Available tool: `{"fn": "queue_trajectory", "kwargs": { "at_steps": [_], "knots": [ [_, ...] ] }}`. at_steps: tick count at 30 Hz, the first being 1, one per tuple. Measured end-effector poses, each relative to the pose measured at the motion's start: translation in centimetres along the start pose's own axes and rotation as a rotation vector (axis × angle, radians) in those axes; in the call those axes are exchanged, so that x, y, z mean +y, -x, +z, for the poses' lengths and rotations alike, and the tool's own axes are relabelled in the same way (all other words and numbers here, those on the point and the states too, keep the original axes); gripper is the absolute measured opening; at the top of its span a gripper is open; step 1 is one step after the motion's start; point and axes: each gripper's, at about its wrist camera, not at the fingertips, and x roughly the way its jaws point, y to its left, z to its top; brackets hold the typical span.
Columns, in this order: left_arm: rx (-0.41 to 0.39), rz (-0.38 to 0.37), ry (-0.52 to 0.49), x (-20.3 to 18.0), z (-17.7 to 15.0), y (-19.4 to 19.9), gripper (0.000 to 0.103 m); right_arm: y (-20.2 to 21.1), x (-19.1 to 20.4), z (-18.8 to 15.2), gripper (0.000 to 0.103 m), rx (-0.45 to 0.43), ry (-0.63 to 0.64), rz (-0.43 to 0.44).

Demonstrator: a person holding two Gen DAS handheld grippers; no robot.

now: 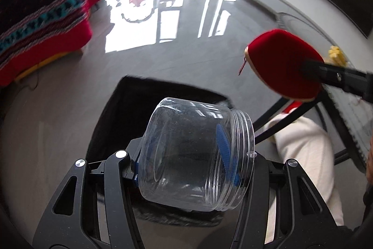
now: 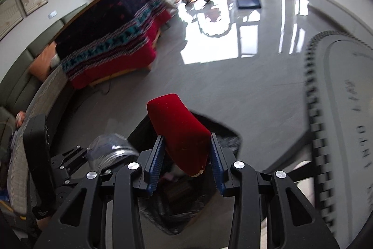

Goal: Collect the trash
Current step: 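Carry the jar and red hat over the trash bag and open both grippers, then move both open grippers back to the table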

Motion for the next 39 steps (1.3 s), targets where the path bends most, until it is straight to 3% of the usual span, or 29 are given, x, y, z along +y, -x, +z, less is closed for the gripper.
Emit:
{"fn": "queue_trajectory", "kwargs": {
  "at_steps": [3, 4, 5, 6, 9, 14, 24, 32, 39],
  "knots": [
    [0.012, 0.027, 0.039, 2.1, -0.8, 0.0, 0.053, -2.1, 2.1, -0.5, 0.041, 0.054, 0.039, 0.009],
    [0.024, 0.032, 0.046, 2.4, -1.1, -0.1, 0.071, -2.8, 2.7, -0.7, 0.048, 0.077, 0.053, -0.004],
    [0.031, 0.052, 0.056, 2.9, -1.2, 0.0, 0.097, -3.3, 3.1, -0.8, 0.064, 0.088, 0.057, -0.026],
    [0.013, 0.092, 0.068, 3.3, -1.4, 0.3, 0.097, -3.5, 3.2, -0.9, 0.071, 0.083, 0.053, -0.040],
    [0.005, 0.113, 0.088, 3.9, -1.9, 0.6, 0.097, -3.4, 3.0, -1.4, 0.073, 0.075, 0.035, -0.036],
    [0.031, 0.093, 0.126, 4.4, -2.0, 0.3, 0.097, -2.6, 2.1, -1.3, 0.073, 0.060, 0.009, -0.022],
    [0.036, 0.063, 0.074, 2.4, -1.3, 0.2, 0.097, -1.4, 0.4, -1.7, 0.073, 0.039, -0.033, -0.002],
    [0.022, -0.005, -0.008, -1.7, 1.1, 0.3, 0.097, 1.0, -2.2, -1.6, 0.073, -0.009, -0.083, -0.003],
    [-0.008, -0.068, -0.108, -7.4, 4.3, 0.1, 0.097, 4.5, -6.1, -1.5, 0.074, -0.082, -0.127, -0.077]
  ]
}}
